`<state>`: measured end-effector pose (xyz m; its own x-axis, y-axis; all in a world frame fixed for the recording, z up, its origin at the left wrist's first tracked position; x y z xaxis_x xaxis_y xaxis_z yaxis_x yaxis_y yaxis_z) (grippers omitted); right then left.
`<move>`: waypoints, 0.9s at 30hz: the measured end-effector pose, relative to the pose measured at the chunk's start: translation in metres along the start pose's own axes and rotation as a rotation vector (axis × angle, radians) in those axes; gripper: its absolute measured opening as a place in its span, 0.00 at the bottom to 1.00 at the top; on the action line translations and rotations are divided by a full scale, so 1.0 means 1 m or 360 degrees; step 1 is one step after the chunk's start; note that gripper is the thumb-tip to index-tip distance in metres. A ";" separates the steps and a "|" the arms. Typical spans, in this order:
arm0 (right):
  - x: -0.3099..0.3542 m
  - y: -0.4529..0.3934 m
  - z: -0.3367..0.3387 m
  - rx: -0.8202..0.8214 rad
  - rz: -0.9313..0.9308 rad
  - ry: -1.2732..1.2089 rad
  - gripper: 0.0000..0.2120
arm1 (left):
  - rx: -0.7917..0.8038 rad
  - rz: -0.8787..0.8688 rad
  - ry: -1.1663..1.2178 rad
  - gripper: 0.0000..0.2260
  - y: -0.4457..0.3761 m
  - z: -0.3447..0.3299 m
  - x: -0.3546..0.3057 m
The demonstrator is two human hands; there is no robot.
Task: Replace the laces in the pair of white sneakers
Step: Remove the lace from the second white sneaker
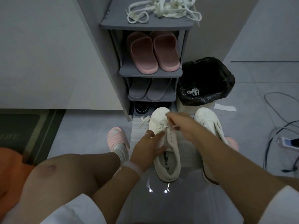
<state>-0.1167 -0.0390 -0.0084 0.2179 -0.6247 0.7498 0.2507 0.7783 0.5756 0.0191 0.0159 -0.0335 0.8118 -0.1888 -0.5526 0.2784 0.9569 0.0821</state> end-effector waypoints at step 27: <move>-0.034 0.020 -0.008 -0.0519 0.0876 0.0838 0.05 | -0.0047 0.0049 0.0187 0.26 0.001 -0.001 0.005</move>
<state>-0.1118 -0.0026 -0.0251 0.7822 -0.1705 0.5992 0.2226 0.9748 -0.0132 0.0229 0.0156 -0.0366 0.7535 -0.1339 -0.6436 0.2378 0.9683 0.0769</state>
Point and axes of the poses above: each hand's wrist, its own y-axis away from the middle knuckle, its own z-axis out of the back of the hand, x = y × z, the point moved 4 cm from there along -y, towards the middle knuckle, and after that the axes turned 10 degrees about -x, right-handed, at the moved point
